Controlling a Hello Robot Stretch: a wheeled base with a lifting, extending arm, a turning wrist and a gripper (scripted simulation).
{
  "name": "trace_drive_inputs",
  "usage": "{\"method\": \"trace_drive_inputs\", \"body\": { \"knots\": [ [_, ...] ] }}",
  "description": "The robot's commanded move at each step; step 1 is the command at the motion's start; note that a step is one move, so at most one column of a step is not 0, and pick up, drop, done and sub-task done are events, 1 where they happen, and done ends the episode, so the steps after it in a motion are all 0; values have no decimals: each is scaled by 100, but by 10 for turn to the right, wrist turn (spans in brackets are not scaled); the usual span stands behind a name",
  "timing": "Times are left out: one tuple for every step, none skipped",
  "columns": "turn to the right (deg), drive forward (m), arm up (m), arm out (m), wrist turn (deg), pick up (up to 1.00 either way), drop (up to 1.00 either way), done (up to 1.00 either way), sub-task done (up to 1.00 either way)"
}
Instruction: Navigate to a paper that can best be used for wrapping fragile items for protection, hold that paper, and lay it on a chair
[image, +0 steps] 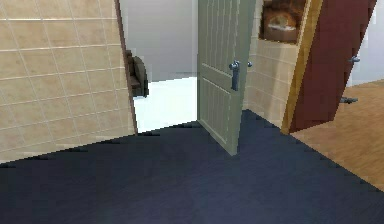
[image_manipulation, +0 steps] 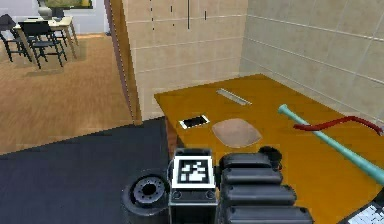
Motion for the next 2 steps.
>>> {"method": "trace_drive_inputs", "body": {
  "knots": [
    [0,0,0,14,0,0,0,0,0],
    [0,0,0,0,450,0,0,0,0]
  ]
}}
